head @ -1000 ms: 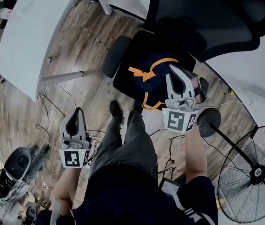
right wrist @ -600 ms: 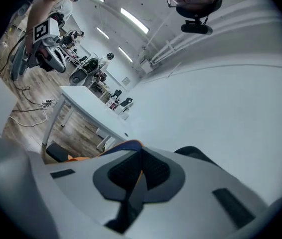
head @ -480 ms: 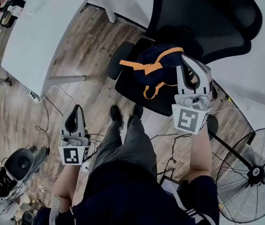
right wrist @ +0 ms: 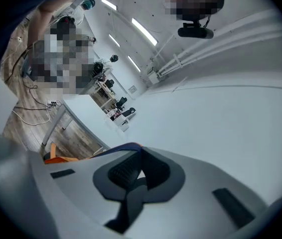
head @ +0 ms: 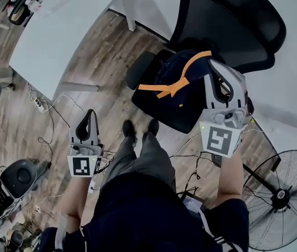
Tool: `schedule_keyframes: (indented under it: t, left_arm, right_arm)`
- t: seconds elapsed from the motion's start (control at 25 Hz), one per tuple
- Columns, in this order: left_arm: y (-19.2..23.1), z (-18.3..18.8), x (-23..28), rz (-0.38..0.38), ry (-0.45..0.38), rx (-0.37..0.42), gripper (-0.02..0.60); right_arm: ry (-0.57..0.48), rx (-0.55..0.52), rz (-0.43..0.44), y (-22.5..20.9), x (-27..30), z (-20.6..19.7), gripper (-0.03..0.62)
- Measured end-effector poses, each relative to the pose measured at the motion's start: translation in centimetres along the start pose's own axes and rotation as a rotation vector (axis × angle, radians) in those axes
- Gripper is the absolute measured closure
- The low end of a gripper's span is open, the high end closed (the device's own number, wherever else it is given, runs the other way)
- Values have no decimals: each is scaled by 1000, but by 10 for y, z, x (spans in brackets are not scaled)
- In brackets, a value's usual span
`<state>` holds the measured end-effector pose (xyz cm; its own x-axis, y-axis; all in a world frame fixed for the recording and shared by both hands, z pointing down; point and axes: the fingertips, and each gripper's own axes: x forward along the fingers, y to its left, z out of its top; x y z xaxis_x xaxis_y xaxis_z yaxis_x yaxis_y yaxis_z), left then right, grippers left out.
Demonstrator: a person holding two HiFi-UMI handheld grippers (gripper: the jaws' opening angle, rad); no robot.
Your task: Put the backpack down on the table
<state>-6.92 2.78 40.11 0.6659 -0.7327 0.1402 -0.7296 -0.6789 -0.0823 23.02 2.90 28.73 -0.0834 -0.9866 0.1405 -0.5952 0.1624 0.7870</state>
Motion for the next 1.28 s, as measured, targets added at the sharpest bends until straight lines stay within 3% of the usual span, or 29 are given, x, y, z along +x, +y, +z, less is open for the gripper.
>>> schedule_keyframes:
  t: [0.56,1.0,1.28]
  left_arm:
    - [6,34,-31,97,-56,4,578]
    - [25,55,-58,240,-78,39,578]
    - [66,60,-83,335,-71,37,578]
  right_arm:
    - [-221,-30,-23,-65,-18,109,588]
    - [-396,-62,30,-80,15,191,589]
    - [-475,-90,72,-64,56,260,588]
